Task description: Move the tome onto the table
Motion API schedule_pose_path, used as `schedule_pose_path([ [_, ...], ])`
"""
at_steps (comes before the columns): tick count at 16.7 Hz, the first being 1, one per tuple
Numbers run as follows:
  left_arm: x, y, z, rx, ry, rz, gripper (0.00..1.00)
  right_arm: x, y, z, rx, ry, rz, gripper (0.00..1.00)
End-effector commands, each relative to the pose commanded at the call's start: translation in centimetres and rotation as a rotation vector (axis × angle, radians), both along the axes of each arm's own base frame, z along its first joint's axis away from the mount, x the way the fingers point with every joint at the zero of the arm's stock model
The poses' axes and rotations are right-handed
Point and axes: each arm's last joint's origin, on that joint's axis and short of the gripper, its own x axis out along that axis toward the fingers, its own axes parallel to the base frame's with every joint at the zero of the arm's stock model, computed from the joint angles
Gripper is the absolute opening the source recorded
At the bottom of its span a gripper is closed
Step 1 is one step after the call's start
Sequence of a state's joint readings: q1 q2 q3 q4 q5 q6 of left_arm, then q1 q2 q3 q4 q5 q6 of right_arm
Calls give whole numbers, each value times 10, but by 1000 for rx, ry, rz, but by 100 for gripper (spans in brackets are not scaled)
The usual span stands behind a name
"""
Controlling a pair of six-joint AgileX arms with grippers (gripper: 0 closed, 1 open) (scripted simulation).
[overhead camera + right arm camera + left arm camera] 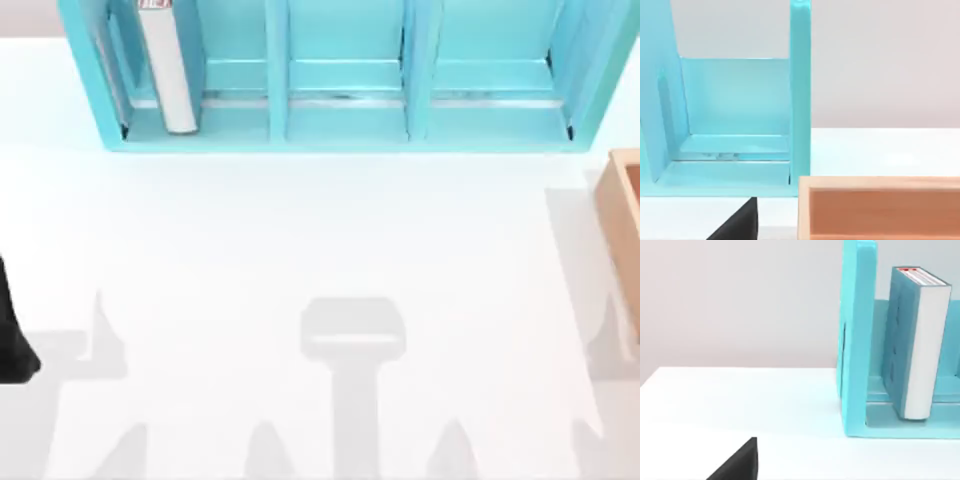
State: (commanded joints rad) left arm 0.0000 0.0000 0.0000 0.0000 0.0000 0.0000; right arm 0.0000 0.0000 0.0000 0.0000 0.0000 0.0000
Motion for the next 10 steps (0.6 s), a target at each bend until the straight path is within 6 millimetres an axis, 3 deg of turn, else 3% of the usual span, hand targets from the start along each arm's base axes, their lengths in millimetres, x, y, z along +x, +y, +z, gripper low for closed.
schedule_pose_path([
  [4, 1, -1, 6, -1, -15, -7, 100, 0, 0, 0, 0, 0, 0, 100],
  [10, 24, -7, 44, -17, -40, -26, 100, 0, 0, 0, 0, 0, 0, 100],
])
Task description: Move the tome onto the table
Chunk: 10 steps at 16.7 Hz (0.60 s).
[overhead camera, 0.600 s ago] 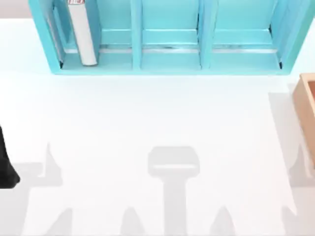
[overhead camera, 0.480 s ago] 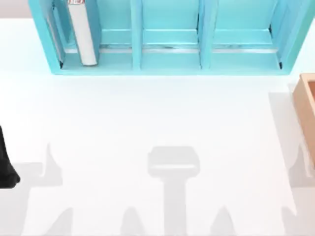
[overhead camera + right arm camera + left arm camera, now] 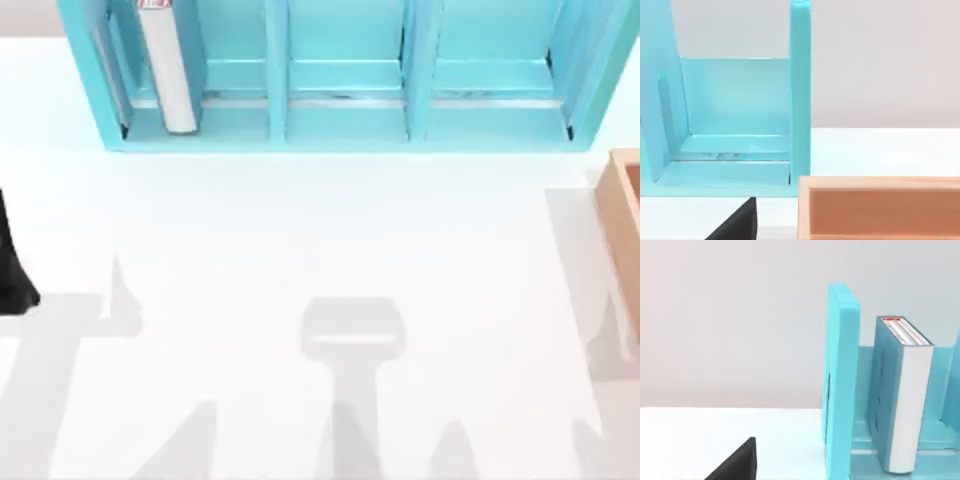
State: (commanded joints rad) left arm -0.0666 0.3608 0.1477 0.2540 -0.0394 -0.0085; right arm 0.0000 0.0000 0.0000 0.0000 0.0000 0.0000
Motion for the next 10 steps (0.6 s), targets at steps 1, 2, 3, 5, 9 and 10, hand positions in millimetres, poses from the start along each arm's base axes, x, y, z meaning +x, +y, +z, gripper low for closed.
schedule_pose_path([
  [1, 9, -2, 5, -3, 10, -1, 100, 0, 0, 0, 0, 0, 0, 100],
  [2, 19, -4, 8, -5, 25, -1, 100, 0, 0, 0, 0, 0, 0, 100],
  [3, 31, -7, 10, -6, 44, -1, 100, 0, 0, 0, 0, 0, 0, 100],
  [5, 59, -14, 9, -6, 90, 0, 100, 0, 0, 0, 0, 0, 0, 100],
  [9, 119, -36, -17, 9, 183, -3, 100, 0, 0, 0, 0, 0, 0, 100],
  [10, 133, -42, -27, 14, 200, -5, 100, 0, 0, 0, 0, 0, 0, 100],
])
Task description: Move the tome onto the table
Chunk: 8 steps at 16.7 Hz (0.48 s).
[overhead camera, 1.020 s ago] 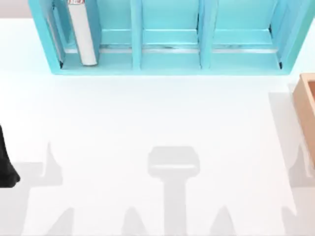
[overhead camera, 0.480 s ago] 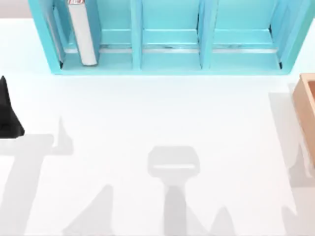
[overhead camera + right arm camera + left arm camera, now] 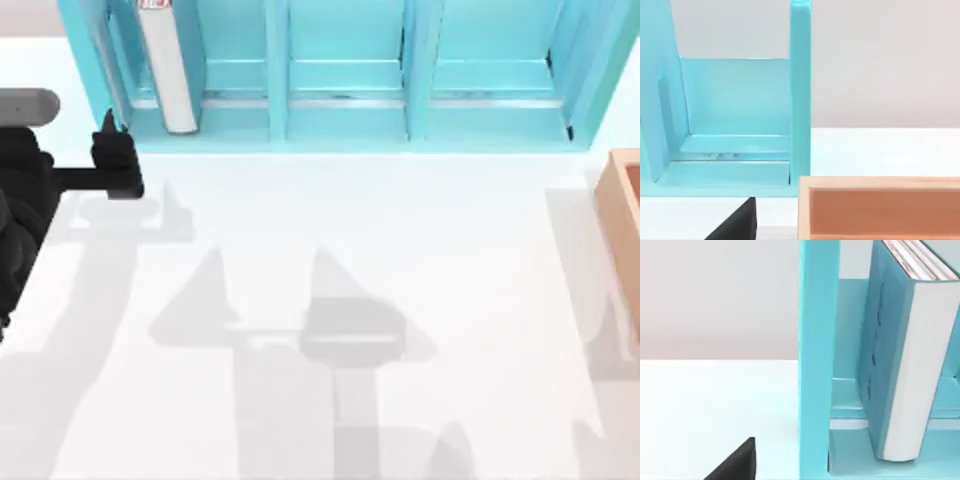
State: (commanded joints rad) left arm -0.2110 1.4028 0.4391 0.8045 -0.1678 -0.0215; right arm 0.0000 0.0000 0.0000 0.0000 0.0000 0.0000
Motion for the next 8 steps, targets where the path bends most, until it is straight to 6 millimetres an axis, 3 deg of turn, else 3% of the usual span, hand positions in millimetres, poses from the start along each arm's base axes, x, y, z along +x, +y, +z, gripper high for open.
schedule_pose_path([
  [4, 47, -26, -45, 17, 23, -10, 100, 0, 0, 0, 0, 0, 0, 100],
  [8, 77, -48, -79, 18, -22, -17, 100, 0, 0, 0, 0, 0, 0, 100],
])
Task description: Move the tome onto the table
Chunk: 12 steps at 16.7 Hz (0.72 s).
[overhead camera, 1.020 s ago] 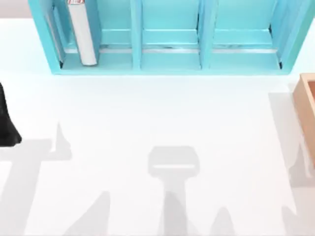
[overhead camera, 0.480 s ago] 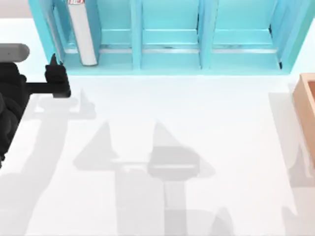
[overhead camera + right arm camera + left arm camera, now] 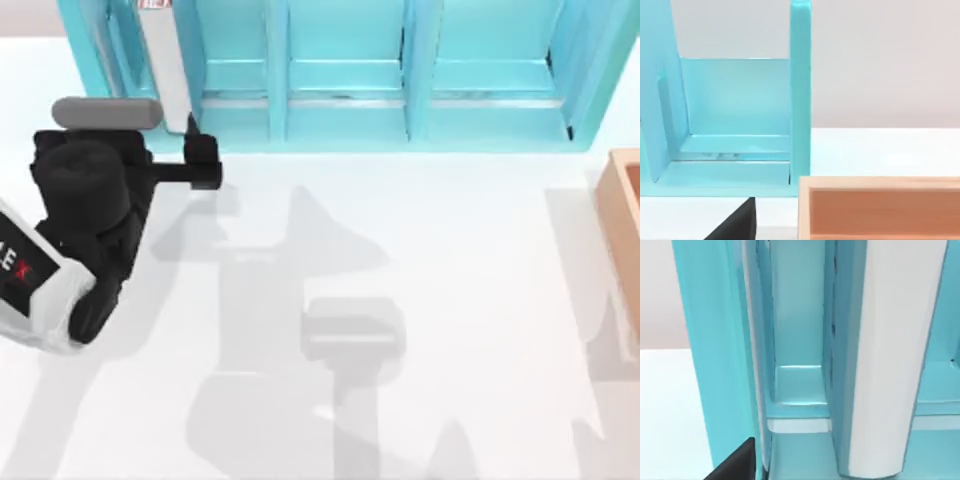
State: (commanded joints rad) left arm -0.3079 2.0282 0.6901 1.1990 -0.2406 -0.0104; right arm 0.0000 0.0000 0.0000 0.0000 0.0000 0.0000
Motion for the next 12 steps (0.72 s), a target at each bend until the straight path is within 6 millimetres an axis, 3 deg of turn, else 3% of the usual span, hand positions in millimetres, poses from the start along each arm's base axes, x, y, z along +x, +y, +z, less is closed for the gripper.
schedule_pose_path([
  [3, 10, -8, -10, -6, -38, -2, 100, 0, 0, 0, 0, 0, 0, 100],
  [9, 11, -7, -11, -7, -39, 2, 100, 0, 0, 0, 0, 0, 0, 100],
  [12, 27, -9, -13, -7, -41, -1, 100, 0, 0, 0, 0, 0, 0, 100],
])
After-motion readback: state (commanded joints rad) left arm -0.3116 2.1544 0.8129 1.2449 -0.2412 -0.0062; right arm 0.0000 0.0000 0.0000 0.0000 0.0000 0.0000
